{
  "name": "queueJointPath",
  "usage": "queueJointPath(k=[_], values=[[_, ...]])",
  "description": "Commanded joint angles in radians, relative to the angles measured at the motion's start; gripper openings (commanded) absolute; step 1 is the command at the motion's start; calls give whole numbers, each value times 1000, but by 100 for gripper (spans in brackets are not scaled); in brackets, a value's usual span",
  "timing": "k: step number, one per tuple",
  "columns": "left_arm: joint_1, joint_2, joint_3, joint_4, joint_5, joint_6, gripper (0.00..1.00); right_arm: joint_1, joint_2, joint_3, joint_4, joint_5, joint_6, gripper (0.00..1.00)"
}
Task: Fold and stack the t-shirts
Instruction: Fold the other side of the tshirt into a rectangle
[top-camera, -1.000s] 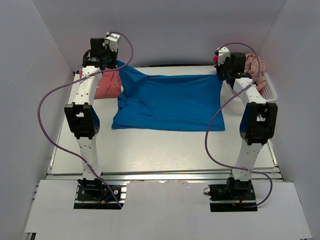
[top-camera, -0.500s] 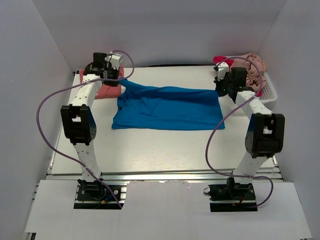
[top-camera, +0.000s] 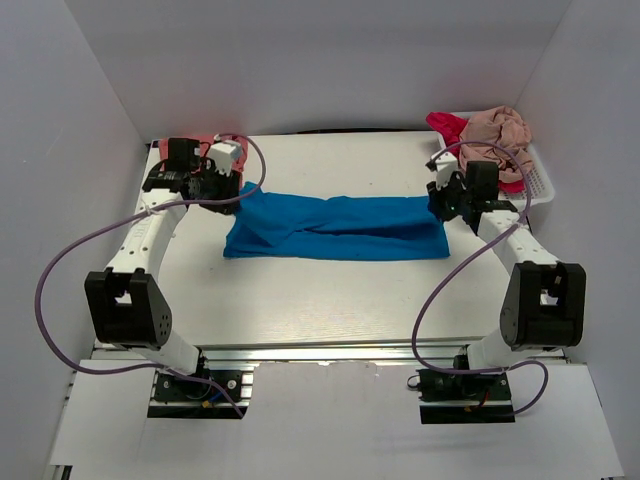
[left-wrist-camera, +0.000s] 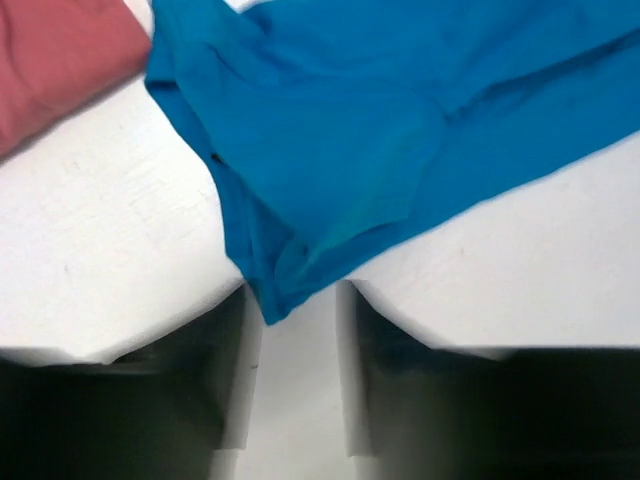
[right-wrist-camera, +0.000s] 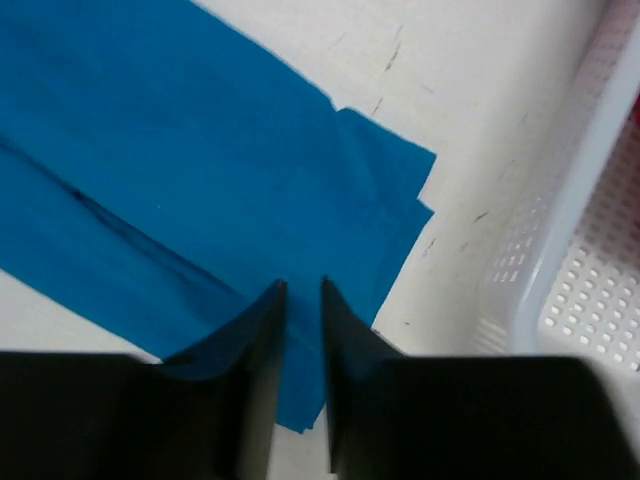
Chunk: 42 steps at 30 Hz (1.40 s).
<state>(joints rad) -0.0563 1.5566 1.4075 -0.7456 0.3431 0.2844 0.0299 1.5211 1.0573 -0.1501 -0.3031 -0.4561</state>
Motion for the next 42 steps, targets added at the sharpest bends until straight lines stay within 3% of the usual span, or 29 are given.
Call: queueJointPath(k=[1, 2, 3, 4, 5, 6, 10, 19, 22, 27, 42], values=[[1, -36, -34, -60, 45, 15, 81, -2, -2, -11, -40, -48, -36, 29], [1, -39, -38, -66, 43, 15, 95, -2, -16, -17, -36, -57, -36, 38], [1, -43, -42, -83, 46, 18, 98, -2, -27, -25, -29, -62, -36, 60], [1, -46, -44, -83, 43, 18, 98, -2, -44, -34, -22, -67, -39, 74], [1, -55, -44, -80, 40, 18, 98, -2, -74, -51, -13, -70, -45, 85], [1, -59, -44, -72, 36, 12, 98, -2, -88, -57, 10, -74, -46, 89], [1, -55, -16, -32, 34, -10, 98, -2, -108, -40, 37, -79, -39, 89], [1, 138, 94, -14, 74, -65, 98, -1, 106, 113, 61, -33, 29, 83], [1, 138, 44, 66, 57, -50, 98, -1, 201, 199, 61, -19, 48, 72], [1, 128, -70, 245, -65, -69, 98, 1, 275, 268, 53, 10, 59, 72], [1, 138, -205, 417, -58, -149, 97, -2, 318, 225, 66, 110, 60, 72]])
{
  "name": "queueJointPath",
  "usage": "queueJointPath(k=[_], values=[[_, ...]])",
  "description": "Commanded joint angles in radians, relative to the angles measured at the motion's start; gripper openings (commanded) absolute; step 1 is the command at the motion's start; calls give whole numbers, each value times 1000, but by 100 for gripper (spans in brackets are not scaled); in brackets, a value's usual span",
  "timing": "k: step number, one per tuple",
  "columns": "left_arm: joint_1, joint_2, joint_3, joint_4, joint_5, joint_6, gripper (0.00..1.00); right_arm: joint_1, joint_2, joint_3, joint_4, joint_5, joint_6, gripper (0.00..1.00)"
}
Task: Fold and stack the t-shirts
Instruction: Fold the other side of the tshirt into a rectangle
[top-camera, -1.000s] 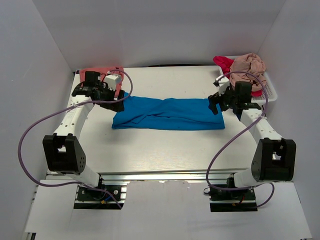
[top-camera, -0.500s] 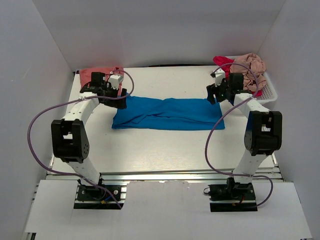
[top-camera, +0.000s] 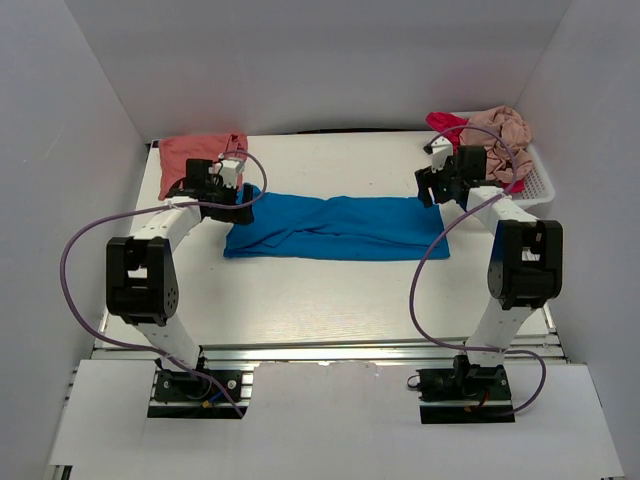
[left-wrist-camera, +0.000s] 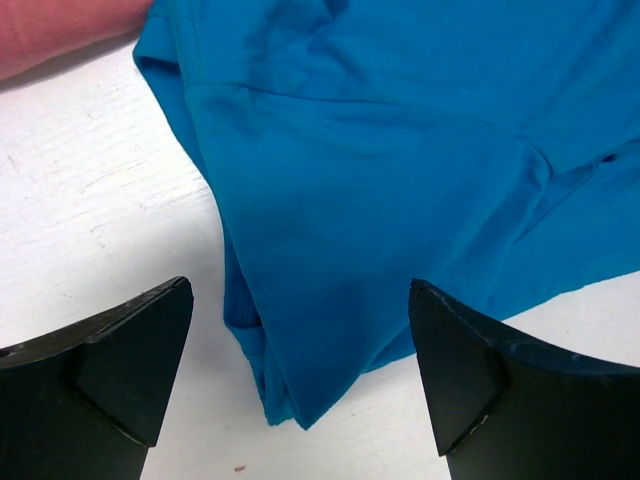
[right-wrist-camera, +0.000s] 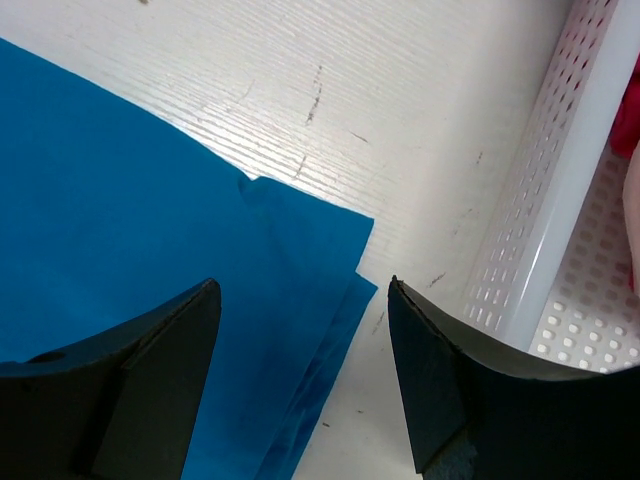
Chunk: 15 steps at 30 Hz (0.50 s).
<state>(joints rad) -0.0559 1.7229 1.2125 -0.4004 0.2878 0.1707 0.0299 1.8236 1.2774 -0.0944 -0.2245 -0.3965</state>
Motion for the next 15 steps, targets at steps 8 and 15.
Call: queueJointPath(k=[8, 15], values=[[1, 10, -77, 167, 17, -43, 97, -2, -21, -58, -27, 82, -54, 72], [1, 63, -47, 158, 25, -42, 97, -1, -41, -69, -88, 102, -56, 69]])
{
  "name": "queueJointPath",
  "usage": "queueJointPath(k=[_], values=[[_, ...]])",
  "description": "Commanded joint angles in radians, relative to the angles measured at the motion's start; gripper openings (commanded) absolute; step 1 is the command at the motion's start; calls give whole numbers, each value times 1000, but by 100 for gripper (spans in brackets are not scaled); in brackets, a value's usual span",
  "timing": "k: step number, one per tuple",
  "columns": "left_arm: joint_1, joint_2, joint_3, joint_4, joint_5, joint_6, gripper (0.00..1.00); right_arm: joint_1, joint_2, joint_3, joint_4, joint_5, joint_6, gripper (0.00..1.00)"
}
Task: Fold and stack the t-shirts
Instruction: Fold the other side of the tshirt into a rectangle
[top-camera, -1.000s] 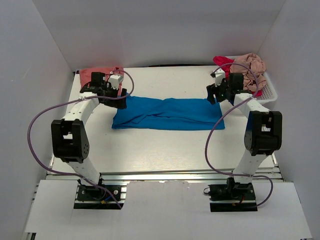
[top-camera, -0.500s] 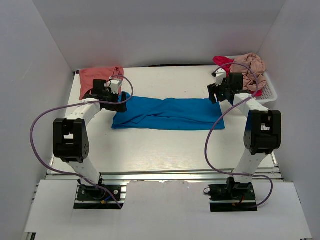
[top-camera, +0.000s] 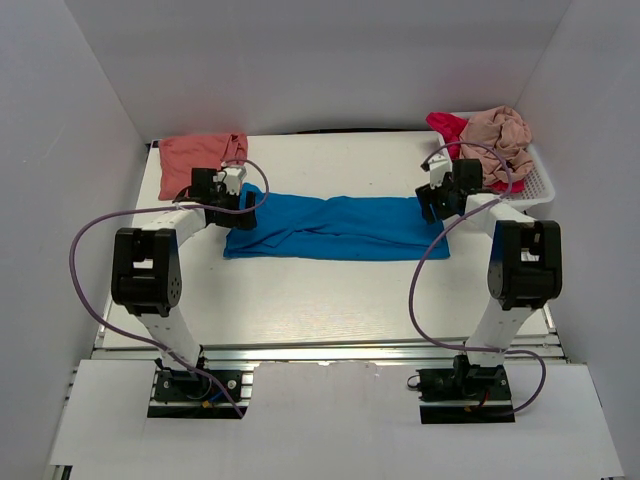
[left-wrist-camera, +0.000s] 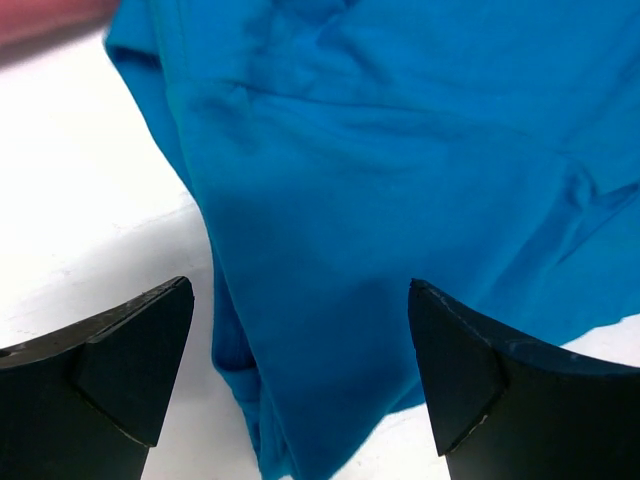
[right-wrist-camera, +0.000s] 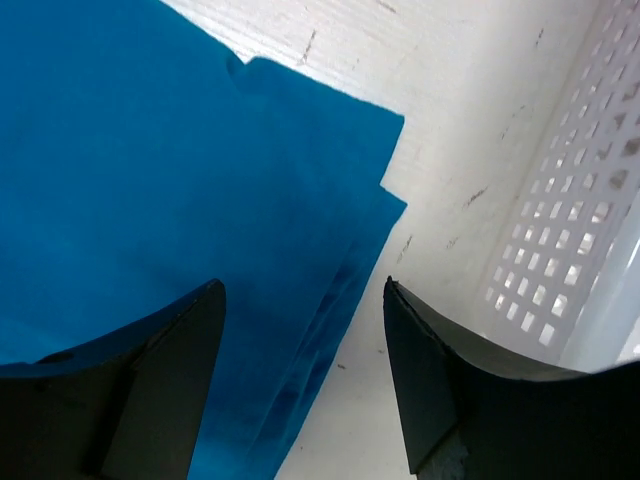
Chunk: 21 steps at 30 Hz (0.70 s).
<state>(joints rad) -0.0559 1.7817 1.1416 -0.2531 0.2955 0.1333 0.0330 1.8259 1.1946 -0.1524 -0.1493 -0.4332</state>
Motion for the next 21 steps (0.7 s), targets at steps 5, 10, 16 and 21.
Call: queueJointPath(k=[5, 10, 16, 21], values=[[1, -21, 4, 18, 40, -4, 97, -4, -167, -114, -53, 30, -27, 68], [1, -34, 13, 0, 31, -1, 97, -4, -310, -234, -58, 83, -47, 68], [1, -10, 38, -14, 34, -11, 97, -5, -375, -343, -33, 109, -70, 64], [1, -8, 47, -23, 50, -17, 97, -4, -324, -331, -21, 76, -70, 59]])
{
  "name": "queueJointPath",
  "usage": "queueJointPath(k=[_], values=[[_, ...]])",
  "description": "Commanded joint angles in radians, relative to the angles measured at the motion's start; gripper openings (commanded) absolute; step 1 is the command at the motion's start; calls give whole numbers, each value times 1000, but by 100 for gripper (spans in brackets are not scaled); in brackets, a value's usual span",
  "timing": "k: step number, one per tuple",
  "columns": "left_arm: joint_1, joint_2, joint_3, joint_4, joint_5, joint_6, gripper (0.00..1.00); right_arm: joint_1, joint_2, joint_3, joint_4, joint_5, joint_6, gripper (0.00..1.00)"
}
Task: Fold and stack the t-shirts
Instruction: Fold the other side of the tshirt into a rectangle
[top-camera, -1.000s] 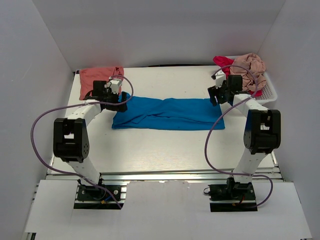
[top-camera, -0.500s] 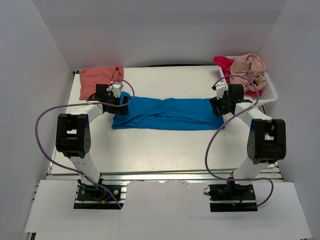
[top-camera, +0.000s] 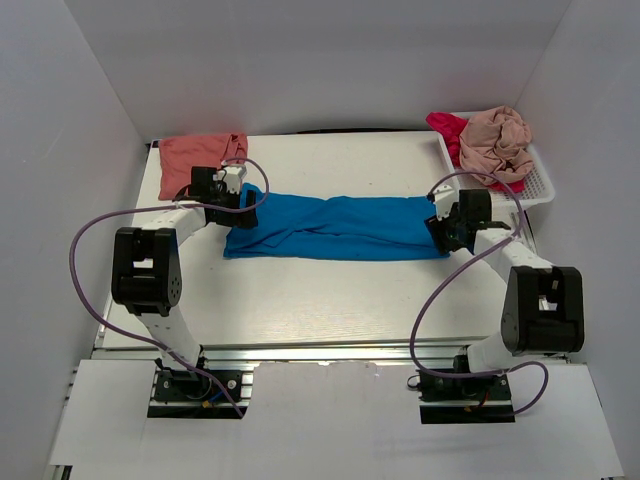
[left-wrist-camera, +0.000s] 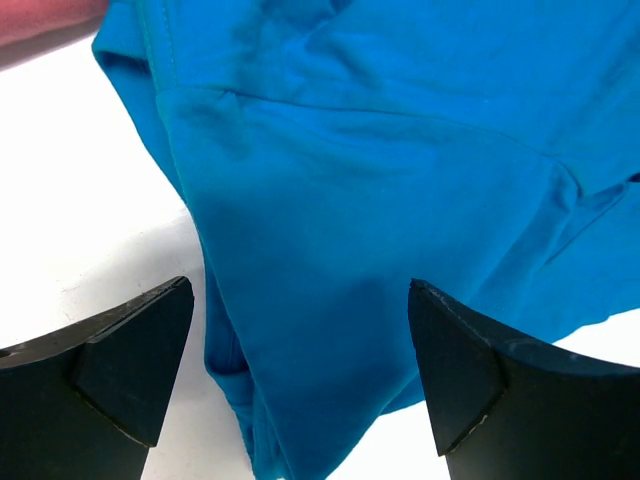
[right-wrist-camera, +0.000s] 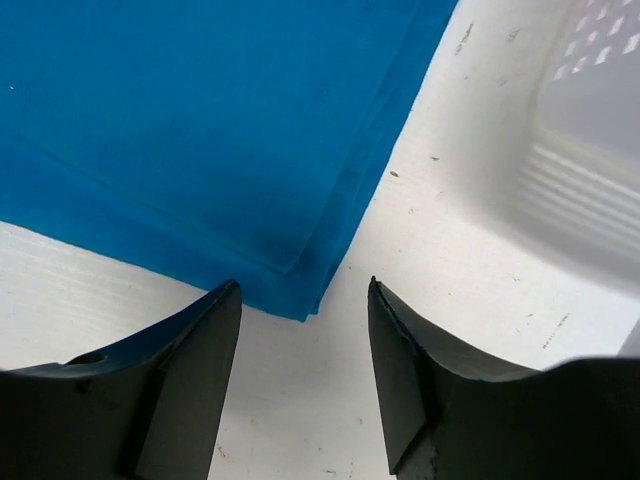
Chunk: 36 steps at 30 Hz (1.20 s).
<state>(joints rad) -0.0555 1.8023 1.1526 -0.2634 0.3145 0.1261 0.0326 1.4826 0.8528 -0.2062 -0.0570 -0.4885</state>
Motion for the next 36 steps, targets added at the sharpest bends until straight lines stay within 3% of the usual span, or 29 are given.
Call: queueJointPath(k=[1, 12, 13, 15, 16, 17, 24, 28, 36], values=[[0, -31, 36, -17, 34, -6, 97, -3, 30, 26, 34, -24, -13, 58], [0, -17, 33, -20, 29, 3, 97, -5, 169, 120, 30, -101, -1, 49], [0, -15, 33, -17, 29, 3, 97, -5, 171, 120, 34, -106, -4, 45], [0, -11, 35, -20, 29, 3, 97, -5, 174, 118, 42, -113, -7, 20], [0, -5, 38, -23, 31, 3, 97, -5, 176, 115, 50, -115, -9, 2], [0, -1, 38, -25, 34, 3, 97, -5, 176, 114, 53, -116, -10, 0], [0, 11, 42, -37, 58, 3, 97, -5, 160, 115, 86, -124, -25, 0], [0, 23, 50, -42, 72, -2, 98, -5, 188, 205, 116, -124, -27, 0], [0, 45, 59, -68, 98, 1, 98, -5, 491, 673, 56, -123, -25, 0]])
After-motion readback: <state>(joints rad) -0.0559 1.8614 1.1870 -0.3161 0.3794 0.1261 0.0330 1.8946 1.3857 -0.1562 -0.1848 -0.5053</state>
